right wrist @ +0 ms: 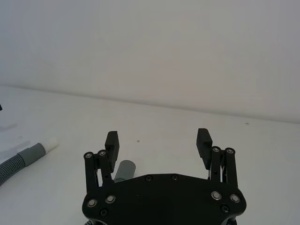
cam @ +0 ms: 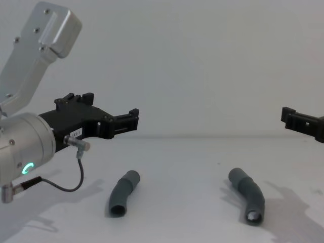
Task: Use both hands to pick up one end of the pipe from the table, align the ends, and insert them.
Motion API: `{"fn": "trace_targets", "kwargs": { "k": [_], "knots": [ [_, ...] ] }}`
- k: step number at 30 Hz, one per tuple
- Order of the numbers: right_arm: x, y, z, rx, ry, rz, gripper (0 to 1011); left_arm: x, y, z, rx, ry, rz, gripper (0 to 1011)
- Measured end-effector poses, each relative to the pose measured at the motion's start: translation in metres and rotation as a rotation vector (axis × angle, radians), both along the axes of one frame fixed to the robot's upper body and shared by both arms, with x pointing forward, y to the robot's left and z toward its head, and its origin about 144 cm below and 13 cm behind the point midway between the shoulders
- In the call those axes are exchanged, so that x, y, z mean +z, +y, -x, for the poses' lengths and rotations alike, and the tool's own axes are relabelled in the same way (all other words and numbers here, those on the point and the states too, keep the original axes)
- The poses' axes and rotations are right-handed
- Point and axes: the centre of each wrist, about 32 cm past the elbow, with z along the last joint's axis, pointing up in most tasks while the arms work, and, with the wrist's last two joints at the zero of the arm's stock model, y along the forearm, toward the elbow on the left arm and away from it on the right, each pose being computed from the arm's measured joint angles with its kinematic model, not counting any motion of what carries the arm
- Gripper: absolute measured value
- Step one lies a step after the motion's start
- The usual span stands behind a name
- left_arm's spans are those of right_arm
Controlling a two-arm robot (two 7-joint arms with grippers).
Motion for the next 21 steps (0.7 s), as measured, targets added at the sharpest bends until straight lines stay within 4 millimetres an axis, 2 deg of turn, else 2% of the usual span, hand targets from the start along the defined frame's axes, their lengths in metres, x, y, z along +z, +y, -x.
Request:
{"fn": "trace_targets", "kwargs": {
  "k": [21],
  "knots": [
    [0.0, 0.0, 0.0, 0.0, 0.0, 0.0, 1002, 0.0, 0.0, 0.0, 0.0, 0.0, 0.0, 1002]
  ]
}}
